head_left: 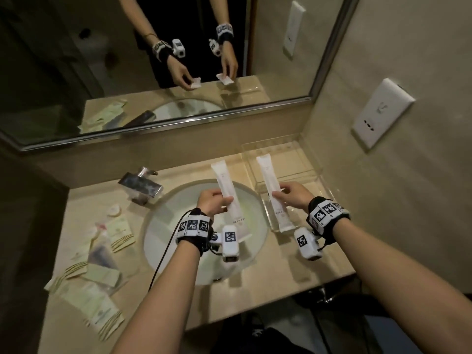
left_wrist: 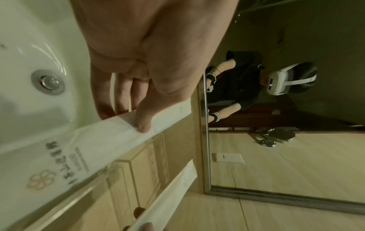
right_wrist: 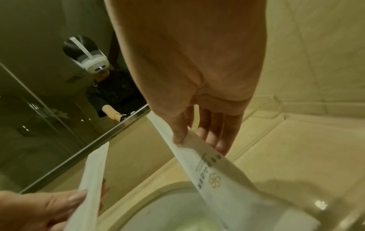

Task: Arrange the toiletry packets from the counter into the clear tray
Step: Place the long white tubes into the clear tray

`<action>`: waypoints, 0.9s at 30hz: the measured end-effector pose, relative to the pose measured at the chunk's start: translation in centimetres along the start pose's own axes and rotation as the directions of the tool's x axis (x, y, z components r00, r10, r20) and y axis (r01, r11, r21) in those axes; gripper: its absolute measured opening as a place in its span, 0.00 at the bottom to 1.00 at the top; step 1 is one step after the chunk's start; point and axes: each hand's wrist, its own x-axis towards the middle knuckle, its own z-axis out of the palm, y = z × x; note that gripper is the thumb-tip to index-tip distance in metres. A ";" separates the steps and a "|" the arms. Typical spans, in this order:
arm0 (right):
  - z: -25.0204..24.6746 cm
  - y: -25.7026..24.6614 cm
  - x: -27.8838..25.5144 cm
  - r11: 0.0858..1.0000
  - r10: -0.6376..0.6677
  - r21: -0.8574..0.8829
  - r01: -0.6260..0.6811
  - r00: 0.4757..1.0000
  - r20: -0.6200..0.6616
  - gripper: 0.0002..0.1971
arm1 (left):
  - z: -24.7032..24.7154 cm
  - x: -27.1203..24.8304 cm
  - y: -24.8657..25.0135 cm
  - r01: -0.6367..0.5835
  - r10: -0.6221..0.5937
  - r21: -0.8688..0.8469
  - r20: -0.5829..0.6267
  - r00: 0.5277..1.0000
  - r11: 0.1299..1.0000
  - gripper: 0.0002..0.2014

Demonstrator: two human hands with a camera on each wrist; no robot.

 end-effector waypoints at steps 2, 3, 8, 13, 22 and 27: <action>-1.3 0.7 0.0 0.995 -0.014 -0.094 0.012 1.000 -0.024 0.17 | 1.3 0.9 -0.1 0.018 -0.017 -0.017 0.035 0.999 1.000 0.15; -1.9 1.2 0.2 0.990 -0.016 -0.142 0.012 0.999 -0.028 0.16 | 1.9 1.3 -0.3 0.027 -0.026 -0.018 0.053 0.998 0.999 0.15; -4.3 3.9 2.5 0.964 0.021 -0.264 -0.025 1.000 -0.016 0.14 | 4.4 3.6 -1.5 0.064 -0.061 -0.040 0.072 0.996 0.997 0.12; -5.1 6.6 5.6 0.934 0.013 -0.358 -0.009 1.000 0.009 0.11 | 6.5 5.0 -2.3 0.099 -0.097 -0.092 0.021 0.995 0.991 0.13; -3.5 10.5 9.4 0.803 0.086 -0.591 0.073 0.968 0.237 0.13 | 7.7 6.0 -4.1 0.159 -0.182 -0.190 -0.106 0.978 0.969 0.18; -3.1 11.5 10.1 0.745 0.115 -0.651 0.146 0.933 0.341 0.16 | 7.8 6.5 -4.4 0.171 -0.204 -0.208 -0.152 0.967 0.963 0.19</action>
